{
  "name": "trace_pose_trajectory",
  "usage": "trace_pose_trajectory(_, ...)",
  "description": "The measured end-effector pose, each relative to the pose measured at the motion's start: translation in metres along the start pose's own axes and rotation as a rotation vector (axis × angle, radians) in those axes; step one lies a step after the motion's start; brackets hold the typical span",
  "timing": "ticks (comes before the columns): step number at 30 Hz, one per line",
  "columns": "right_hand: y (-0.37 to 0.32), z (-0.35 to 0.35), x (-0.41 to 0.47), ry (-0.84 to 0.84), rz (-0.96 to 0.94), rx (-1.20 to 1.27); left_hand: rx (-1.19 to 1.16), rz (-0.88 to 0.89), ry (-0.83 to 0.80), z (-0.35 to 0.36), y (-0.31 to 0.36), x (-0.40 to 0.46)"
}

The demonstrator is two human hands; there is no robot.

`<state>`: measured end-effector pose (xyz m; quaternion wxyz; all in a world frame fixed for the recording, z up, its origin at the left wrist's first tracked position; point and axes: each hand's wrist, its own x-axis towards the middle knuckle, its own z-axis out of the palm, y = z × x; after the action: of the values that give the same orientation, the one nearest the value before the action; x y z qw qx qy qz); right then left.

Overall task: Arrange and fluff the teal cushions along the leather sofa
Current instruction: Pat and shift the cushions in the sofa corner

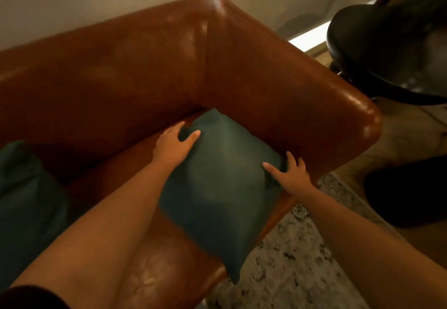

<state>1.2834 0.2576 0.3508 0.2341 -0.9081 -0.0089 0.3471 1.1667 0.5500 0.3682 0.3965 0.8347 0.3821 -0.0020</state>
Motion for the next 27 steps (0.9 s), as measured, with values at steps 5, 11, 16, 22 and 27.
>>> trace_pose_trajectory(5, 0.017, 0.016, 0.009, -0.089, 0.126, 0.713, 0.053, -0.122, -0.114, 0.007, 0.000, 0.031)
trace_pose_trajectory(11, -0.017, 0.031, 0.012, 0.062, 0.049, 0.806, -0.009, -0.216, -0.256, -0.009, -0.007, 0.052)
trace_pose_trajectory(16, -0.068, 0.028, 0.017, 0.112, -0.088, 0.674, -0.278, -0.296, -0.301, -0.035, -0.031, 0.055)
trace_pose_trajectory(22, -0.148, 0.022, 0.018, 0.120, -0.369, 0.515, -0.600, -0.359, -0.143, -0.070, -0.057, 0.041)
trace_pose_trajectory(27, -0.217, 0.009, 0.022, 0.118, -0.589, 0.398, -0.804, -0.336, 0.106, -0.089, -0.070, 0.019)
